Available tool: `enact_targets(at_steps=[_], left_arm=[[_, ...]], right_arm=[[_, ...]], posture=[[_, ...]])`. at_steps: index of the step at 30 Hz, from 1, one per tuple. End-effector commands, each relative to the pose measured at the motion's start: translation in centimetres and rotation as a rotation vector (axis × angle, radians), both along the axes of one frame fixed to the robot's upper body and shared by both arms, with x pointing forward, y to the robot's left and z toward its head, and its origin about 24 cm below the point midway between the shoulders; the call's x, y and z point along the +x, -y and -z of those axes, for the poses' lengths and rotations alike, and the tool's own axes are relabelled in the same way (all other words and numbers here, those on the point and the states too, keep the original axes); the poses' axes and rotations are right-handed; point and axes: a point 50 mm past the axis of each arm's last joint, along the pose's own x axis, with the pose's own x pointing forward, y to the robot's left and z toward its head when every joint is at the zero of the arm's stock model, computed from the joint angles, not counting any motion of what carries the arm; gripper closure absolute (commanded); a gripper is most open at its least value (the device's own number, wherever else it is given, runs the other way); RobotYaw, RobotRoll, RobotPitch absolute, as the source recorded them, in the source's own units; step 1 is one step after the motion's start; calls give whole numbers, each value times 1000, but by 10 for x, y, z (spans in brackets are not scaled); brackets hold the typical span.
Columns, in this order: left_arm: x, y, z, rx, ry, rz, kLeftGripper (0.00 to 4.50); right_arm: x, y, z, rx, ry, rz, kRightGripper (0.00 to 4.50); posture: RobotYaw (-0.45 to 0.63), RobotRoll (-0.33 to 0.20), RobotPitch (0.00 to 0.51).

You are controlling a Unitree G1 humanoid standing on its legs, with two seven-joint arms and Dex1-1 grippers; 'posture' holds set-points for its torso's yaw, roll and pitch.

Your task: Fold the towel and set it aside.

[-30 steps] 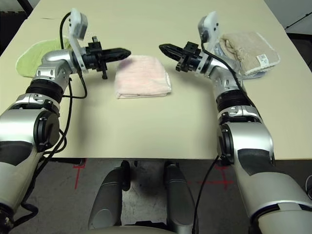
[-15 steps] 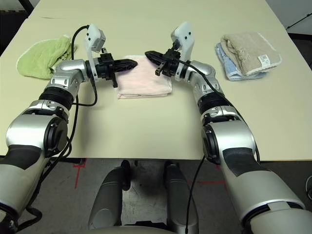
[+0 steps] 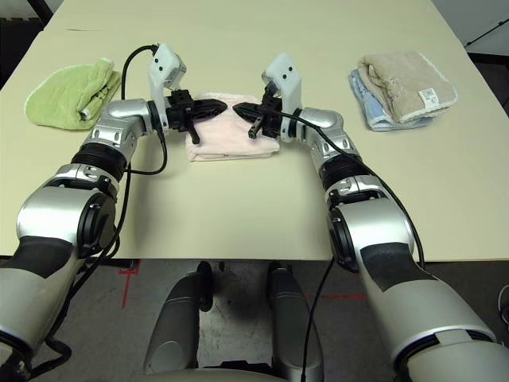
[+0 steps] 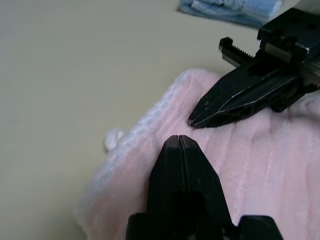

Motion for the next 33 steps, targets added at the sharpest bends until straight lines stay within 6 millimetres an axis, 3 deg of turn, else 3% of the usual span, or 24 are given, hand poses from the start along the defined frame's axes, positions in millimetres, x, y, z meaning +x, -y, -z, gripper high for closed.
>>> enact_targets(at_steps=[1,11,27,30,33], left_arm=[[-1,-5,16,46,-58,-16,4440],[0,-21,17,67,-78,-86,4440],[1,-24,15,26,-70,-129,4440],[-1,-26,8,-5,-64,-80,4440],[-6,-31,-7,-61,-51,32,4440]], right_arm=[[3,3,13,-50,-58,76,4500],[7,31,19,-58,-102,221,4500],[-1,61,18,25,-95,186,4500],[-3,64,12,59,-66,176,4500],[-7,68,-8,184,22,105,4500]], posture=[[-25,0,261],[-24,0,256],[-52,0,257],[-52,0,256],[-52,0,256]])
